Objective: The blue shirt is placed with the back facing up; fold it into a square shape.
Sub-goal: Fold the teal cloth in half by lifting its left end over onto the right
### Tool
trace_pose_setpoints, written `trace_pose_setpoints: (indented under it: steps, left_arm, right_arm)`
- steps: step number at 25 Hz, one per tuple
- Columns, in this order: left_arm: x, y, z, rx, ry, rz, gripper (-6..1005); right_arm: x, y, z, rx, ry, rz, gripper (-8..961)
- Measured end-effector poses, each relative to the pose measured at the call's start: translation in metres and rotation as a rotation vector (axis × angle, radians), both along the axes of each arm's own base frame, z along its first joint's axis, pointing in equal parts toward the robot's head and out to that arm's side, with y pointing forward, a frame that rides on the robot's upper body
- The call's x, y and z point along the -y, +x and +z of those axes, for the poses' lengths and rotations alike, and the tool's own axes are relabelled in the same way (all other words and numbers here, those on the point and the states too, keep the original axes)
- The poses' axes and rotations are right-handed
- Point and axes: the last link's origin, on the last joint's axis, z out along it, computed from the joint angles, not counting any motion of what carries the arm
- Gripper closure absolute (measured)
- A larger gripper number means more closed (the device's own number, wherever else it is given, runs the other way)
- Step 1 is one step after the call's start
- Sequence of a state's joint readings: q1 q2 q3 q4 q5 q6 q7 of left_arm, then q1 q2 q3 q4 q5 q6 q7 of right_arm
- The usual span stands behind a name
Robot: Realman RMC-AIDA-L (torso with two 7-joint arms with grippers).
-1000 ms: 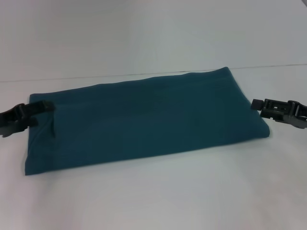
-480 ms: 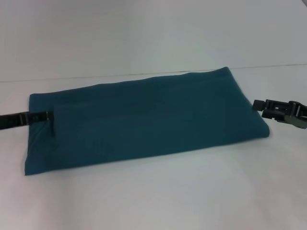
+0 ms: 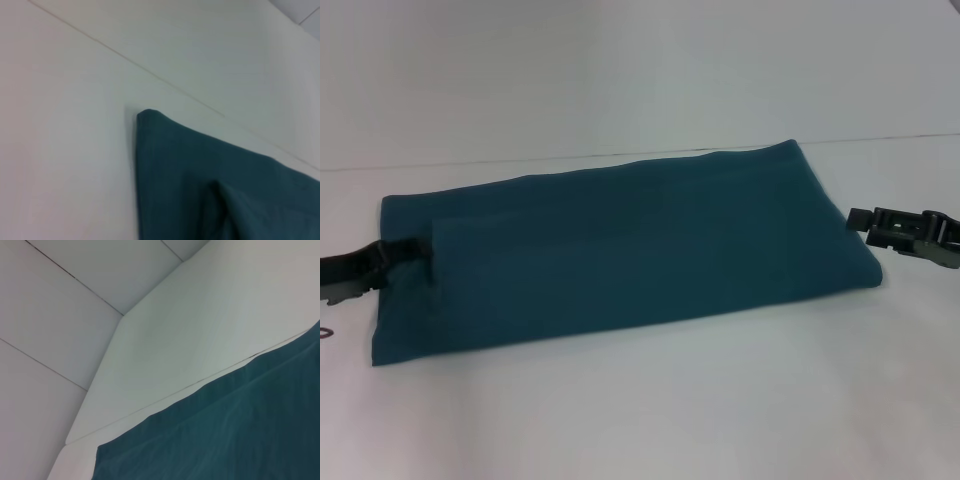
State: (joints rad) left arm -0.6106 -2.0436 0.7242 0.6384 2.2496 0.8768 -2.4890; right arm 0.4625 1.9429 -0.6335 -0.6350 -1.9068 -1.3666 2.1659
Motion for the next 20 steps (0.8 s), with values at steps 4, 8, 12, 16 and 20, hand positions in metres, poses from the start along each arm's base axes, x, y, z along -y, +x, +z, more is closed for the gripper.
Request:
trace_pose_setpoints:
  steps: [4,8,12,16,20]
  left_arm:
    - [-0.0026,-0.0029,-0.0046,-0.057,0.003,0.002,125]
    - [-0.0046,-0.0032,-0.0068,-0.098,0.018,-0.012,124]
    - [-0.0047,-0.0047,-0.0064,-0.113,0.024,-0.017,124]
    - [-0.0038,-0.0057,-0.0065,-0.113,0.024,-0.014,121]
    - [-0.0034,-0.0062,-0.0067,-0.113,0.024,-0.013,122]
  right_arm:
    - [0.0008,0.0009,0.0002,0.001,0.000,-0.002,250]
    - [0.0021,0.0023,0.0001,0.001,0.000,-0.006,250]
    - [0.0027,0.0027,-0.0003,0.000,0.000,-0.007,250]
    - [0.0024,0.0021,-0.0008,-0.001,0.000,-0.006,250]
    - [0.0017,0.0011,-0.0013,0.000,0.000,-0.002,250]
